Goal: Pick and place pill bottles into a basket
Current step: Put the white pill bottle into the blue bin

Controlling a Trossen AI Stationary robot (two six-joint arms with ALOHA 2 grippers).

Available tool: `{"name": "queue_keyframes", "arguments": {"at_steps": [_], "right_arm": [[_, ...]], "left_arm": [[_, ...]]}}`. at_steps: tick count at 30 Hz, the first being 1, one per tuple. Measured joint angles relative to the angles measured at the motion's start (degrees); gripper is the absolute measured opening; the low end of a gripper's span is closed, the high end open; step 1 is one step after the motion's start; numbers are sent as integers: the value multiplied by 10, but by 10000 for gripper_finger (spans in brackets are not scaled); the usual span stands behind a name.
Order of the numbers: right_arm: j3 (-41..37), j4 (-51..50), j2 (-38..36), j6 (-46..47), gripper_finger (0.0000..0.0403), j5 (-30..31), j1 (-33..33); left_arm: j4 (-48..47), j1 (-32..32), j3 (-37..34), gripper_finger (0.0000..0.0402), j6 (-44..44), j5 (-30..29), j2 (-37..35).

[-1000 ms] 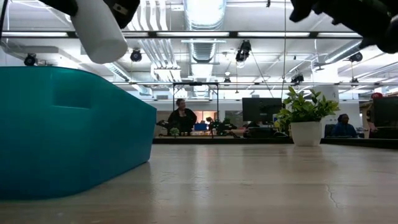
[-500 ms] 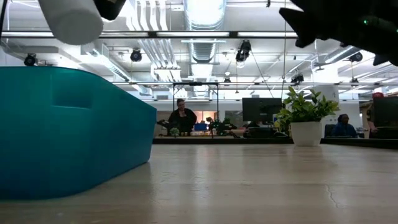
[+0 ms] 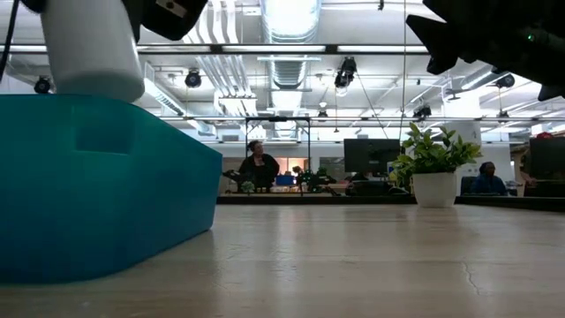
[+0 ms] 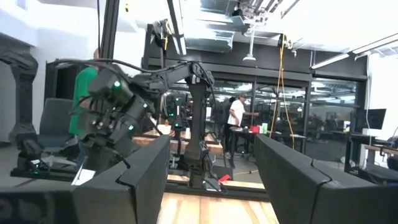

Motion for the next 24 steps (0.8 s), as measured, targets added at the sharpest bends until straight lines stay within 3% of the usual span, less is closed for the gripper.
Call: {"name": "queue_keyframes", "arguments": {"at_steps": [10, 24], "right_arm": [[0, -1, 0, 2, 224, 0, 0], [0, -5, 1, 7, 224, 0, 0]], "left_arm": [[-131, 0, 119, 156, 11, 7, 86], [-161, 0, 154, 156, 15, 21, 149]]}}
